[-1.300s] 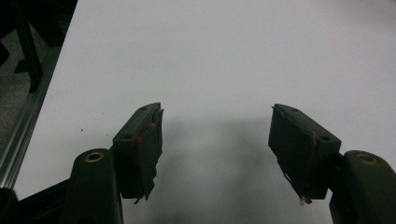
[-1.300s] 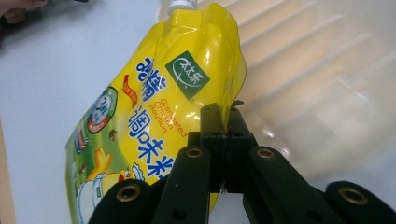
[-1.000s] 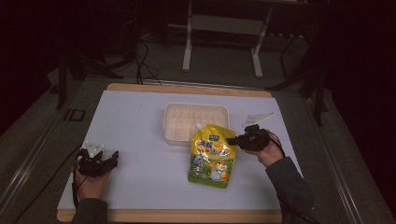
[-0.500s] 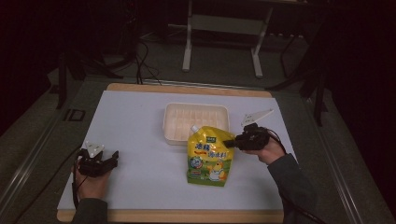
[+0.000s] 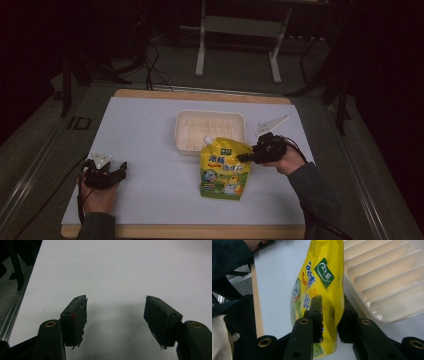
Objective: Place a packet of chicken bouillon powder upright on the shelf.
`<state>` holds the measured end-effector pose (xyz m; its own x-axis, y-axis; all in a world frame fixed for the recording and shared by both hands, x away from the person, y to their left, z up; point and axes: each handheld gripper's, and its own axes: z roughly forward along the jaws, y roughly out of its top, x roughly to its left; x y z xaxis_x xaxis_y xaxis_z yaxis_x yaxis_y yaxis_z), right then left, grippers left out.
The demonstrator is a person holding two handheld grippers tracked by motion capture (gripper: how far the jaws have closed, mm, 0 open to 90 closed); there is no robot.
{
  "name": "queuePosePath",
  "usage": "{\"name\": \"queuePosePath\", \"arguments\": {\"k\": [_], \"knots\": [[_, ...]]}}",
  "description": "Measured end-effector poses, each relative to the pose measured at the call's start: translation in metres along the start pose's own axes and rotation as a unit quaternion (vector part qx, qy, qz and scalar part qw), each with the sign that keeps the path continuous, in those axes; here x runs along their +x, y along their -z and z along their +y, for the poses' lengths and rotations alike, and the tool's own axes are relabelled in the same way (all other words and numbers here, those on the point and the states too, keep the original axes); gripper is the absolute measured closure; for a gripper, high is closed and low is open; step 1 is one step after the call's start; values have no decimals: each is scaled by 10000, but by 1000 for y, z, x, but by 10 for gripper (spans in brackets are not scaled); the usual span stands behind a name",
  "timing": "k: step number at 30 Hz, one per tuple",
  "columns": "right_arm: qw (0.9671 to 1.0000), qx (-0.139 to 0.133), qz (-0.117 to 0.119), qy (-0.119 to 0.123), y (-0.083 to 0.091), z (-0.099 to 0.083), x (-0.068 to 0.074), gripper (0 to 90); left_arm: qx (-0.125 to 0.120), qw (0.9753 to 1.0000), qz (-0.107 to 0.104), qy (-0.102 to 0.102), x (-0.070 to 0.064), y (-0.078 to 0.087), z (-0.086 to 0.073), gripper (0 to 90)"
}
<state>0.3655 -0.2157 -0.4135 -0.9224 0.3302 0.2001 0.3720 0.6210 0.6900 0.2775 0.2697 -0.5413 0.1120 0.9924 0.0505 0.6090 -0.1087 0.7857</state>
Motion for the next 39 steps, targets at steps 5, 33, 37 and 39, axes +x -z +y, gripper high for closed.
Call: {"name": "queuePosePath", "arguments": {"k": [5, 33, 37, 39], "knots": [[10000, 25, 67, 18, -2, 1, 1, 738, 2, 10000, 2, -6, 0, 0, 0, 348], [9974, -53, 549, 473, -2, 4, 11, 771, -9, 10000, 0, -6, 0, 0, 0, 348], [9977, 24, 554, 385, -3, 4, 11, 782, -5, 10000, 1, -14, 0, 0, 0, 348], [9979, 80, 549, 333, -3, 5, 12, 783, -2, 10000, 4, -18, 0, 0, 0, 348]]}}
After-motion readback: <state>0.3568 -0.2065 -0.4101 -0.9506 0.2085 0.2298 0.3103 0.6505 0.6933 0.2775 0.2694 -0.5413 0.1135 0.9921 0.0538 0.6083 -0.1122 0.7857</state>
